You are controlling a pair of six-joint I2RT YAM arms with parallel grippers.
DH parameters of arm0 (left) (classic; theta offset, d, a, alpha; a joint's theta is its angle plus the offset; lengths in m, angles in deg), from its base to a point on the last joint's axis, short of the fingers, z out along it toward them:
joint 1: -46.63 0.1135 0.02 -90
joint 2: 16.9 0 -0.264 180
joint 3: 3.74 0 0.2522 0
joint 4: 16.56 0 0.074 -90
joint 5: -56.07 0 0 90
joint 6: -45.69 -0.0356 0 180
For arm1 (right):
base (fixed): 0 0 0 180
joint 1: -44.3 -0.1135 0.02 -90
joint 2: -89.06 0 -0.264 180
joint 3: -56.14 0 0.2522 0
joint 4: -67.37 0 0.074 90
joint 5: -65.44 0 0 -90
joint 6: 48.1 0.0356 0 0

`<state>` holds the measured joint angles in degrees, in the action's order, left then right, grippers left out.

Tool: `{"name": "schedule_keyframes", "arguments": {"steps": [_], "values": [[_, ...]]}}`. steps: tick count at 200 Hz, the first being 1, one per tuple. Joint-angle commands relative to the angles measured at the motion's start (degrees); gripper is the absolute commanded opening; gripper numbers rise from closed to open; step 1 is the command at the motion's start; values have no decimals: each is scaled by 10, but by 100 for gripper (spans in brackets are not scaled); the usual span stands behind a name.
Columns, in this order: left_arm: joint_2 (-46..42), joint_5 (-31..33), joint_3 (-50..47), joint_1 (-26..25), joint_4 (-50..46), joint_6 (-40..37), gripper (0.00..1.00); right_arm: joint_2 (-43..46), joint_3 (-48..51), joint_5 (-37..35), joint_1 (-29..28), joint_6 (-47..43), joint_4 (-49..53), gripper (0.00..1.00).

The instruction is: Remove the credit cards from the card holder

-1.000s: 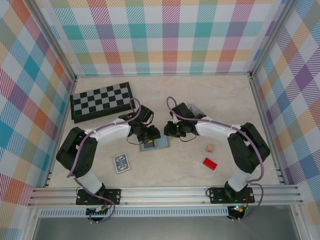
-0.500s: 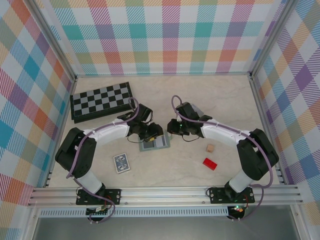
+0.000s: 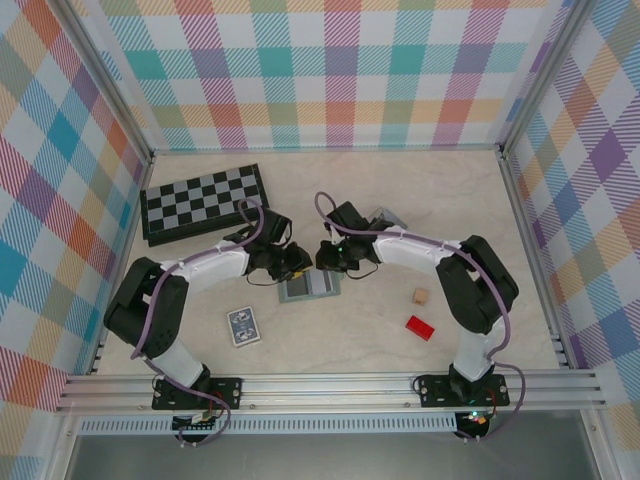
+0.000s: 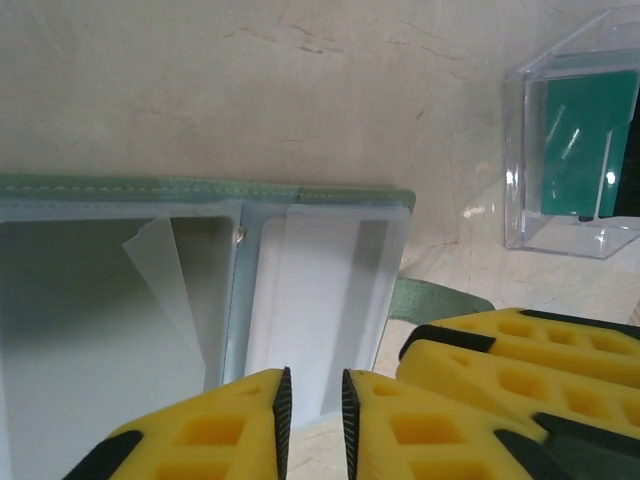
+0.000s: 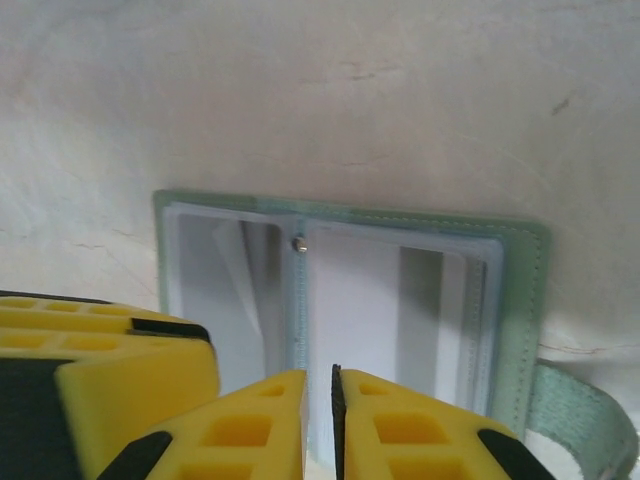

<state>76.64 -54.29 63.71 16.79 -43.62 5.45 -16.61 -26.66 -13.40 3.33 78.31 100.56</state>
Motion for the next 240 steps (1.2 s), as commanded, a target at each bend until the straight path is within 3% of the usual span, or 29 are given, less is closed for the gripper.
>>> {"name": "schedule_keyframes", "arguments": {"steps": [1,110,240], "values": [[25,-6,-7,7,19,11,20,-20,-19,-18,0,-5,51,16],[69,-35,-1,2,36,10,15,-59,-42,-35,0,-5,84,23],[91,7,2,-1,-21,-18,5,-33,-31,-66,0,-1,84,25]]}}
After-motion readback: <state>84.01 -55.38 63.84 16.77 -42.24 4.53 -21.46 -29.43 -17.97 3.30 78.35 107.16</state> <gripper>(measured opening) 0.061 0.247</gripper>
